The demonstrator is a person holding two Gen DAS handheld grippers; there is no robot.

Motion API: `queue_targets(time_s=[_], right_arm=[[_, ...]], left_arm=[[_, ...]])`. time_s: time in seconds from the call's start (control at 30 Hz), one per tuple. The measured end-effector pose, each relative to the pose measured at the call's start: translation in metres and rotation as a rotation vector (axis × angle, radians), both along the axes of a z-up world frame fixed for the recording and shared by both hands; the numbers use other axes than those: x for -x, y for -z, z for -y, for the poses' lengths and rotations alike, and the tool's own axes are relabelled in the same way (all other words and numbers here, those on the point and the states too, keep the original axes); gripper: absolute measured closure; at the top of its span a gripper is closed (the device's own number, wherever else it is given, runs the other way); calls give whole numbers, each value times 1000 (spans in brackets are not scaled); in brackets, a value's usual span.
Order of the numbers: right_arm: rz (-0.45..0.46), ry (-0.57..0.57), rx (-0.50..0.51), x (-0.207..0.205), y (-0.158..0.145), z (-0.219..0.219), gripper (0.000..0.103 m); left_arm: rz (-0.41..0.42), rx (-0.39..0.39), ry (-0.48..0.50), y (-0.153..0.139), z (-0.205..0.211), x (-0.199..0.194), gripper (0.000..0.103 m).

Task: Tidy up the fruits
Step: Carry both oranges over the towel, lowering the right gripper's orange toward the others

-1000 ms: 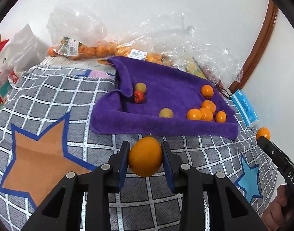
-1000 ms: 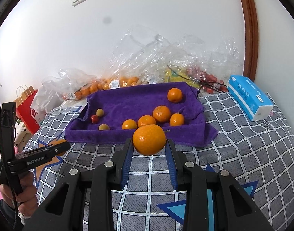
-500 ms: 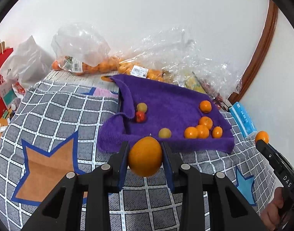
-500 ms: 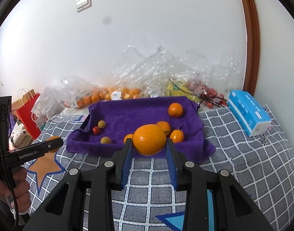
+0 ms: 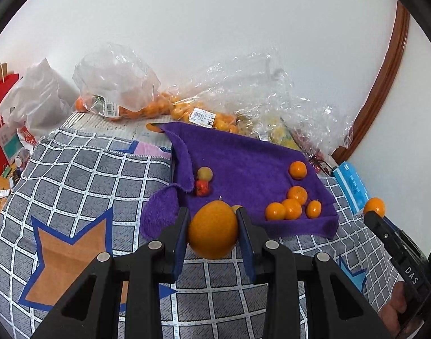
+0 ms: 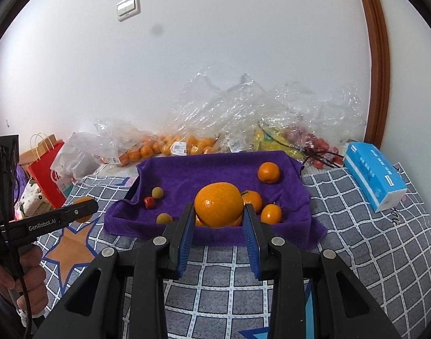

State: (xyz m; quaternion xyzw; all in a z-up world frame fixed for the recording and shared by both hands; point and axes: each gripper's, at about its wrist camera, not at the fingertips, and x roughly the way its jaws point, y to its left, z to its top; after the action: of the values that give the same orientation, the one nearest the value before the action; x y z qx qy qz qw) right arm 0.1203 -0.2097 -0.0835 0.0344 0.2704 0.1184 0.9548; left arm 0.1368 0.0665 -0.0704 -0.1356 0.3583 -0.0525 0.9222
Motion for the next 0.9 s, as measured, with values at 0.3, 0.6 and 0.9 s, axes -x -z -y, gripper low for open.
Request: queue_targets(time_s=[0.3, 0.6, 0.9], right_arm=[[2, -3, -2, -13, -1, -4, 69], [25, 1, -7, -30, -6, -5, 69], [27, 5, -32, -55, -8, -1, 69]], left_arm=[[1, 7, -4, -2, 1, -13, 72], [9, 11, -1, -5, 7, -32, 72], [5, 25, -2, -1, 13, -56, 72]])
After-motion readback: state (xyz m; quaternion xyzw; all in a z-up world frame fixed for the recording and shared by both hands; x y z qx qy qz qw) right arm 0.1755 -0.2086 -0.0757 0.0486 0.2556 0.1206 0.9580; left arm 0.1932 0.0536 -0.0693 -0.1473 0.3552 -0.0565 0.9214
